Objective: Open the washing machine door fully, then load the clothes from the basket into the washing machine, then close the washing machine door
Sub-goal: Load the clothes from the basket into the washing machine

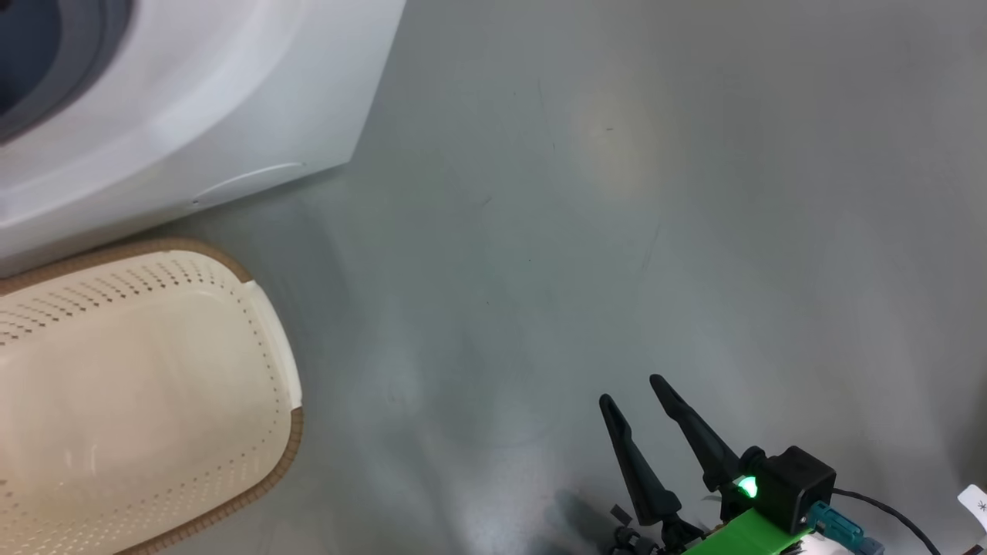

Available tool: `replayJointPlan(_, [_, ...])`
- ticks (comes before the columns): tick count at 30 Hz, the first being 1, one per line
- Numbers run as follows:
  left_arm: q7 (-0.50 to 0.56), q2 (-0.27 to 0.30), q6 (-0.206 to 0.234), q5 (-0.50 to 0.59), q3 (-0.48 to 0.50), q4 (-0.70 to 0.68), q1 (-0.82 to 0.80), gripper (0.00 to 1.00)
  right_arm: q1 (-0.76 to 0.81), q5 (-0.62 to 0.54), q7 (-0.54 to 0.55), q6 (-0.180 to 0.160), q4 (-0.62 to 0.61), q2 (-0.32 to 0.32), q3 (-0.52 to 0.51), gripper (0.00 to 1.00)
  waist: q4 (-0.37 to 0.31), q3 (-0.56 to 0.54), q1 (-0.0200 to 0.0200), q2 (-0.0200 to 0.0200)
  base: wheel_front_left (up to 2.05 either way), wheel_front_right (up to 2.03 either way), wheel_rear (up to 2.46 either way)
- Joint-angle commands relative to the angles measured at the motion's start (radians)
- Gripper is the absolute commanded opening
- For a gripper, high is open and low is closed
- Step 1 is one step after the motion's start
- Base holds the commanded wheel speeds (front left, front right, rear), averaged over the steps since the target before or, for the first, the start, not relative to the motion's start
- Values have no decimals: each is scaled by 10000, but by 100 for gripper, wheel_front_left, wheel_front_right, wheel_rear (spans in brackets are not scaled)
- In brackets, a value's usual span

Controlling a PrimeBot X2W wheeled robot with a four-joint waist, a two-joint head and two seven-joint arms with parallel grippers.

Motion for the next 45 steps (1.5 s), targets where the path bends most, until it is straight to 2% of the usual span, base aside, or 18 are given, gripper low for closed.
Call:
replayJointPlan(1, [119,372,13,134,-25,-69,-156,100,18,93,-48,27,-129,-126,198,100,48,-60,0,0,0,0,0])
replayJointPlan(8, [395,-77,108,-16,-124,734,-228,100,-48,99,-48,27,-31,-126,82,100,355,-399,0,0,0,0,0])
replayJointPlan(17, [35,-889,328,-180,-235,1127,266,100,-319,74,-48,27,65,-126,-34,100,1033,-988,0,0,0,0,0])
replayJointPlan(26, [-216,-1661,16,-504,-237,802,1108,100,-563,-258,-48,27,90,-126,-393,100,1906,-1237,0,0,0,0,0])
replayJointPlan(32, [-269,-2186,-330,-812,-133,-33,2070,100,-540,-487,-48,27,-26,-126,-861,100,2528,-1154,0,0,0,0,0])
replayJointPlan(39, [-280,-2908,-633,-938,-256,-2249,4114,100,-589,-729,-48,27,-67,-125,-1237,100,3282,-1159,0,0,0,0,0])
replayJointPlan(45, [-281,-3257,-400,-964,-410,-4818,6277,100,-679,-980,-48,27,-144,-125,-1512,100,3837,-1144,0,0,0,0,0])
